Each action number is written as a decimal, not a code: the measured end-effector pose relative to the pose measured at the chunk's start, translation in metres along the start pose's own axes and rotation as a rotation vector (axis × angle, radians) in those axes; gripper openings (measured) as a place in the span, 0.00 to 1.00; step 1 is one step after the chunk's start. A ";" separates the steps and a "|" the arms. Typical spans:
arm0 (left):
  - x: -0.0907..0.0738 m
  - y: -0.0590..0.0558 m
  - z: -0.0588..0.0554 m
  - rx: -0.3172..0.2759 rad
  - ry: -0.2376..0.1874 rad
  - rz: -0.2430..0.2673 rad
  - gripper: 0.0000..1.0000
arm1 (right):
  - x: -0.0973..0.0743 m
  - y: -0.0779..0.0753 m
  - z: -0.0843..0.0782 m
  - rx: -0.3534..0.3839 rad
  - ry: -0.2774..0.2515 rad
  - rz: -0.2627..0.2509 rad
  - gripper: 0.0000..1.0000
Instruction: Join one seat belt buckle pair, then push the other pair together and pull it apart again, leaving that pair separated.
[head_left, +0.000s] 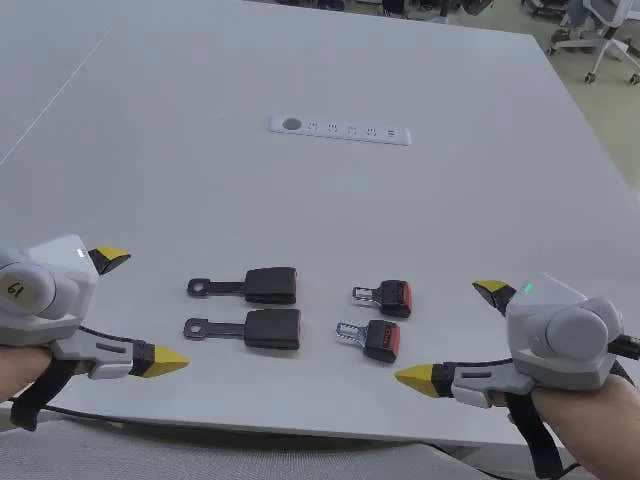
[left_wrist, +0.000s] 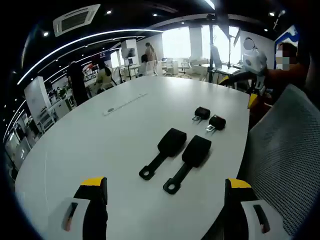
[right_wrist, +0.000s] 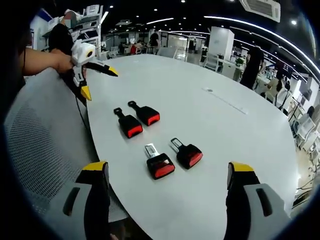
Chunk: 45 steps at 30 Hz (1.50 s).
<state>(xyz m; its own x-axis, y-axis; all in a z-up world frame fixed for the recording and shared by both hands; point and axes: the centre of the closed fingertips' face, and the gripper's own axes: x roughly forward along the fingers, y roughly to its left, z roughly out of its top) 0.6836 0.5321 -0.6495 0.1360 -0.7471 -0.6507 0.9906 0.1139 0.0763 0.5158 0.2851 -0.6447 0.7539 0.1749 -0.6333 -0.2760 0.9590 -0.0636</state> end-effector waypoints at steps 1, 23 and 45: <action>0.000 0.000 0.000 0.001 0.000 0.000 0.99 | 0.000 0.000 0.000 0.003 0.000 0.000 0.99; 0.001 -0.001 -0.001 -0.001 0.006 -0.007 0.99 | 0.003 0.001 0.003 -0.014 0.008 0.005 0.98; 0.002 -0.001 -0.002 -0.009 0.013 -0.009 0.99 | 0.004 0.001 0.001 -0.013 0.014 0.006 0.97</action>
<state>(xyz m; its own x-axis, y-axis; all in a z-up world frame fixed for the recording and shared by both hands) 0.6828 0.5313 -0.6525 0.1271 -0.7397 -0.6608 0.9915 0.1133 0.0638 0.5195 0.2869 -0.6468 0.7435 0.1779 -0.6447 -0.2886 0.9549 -0.0694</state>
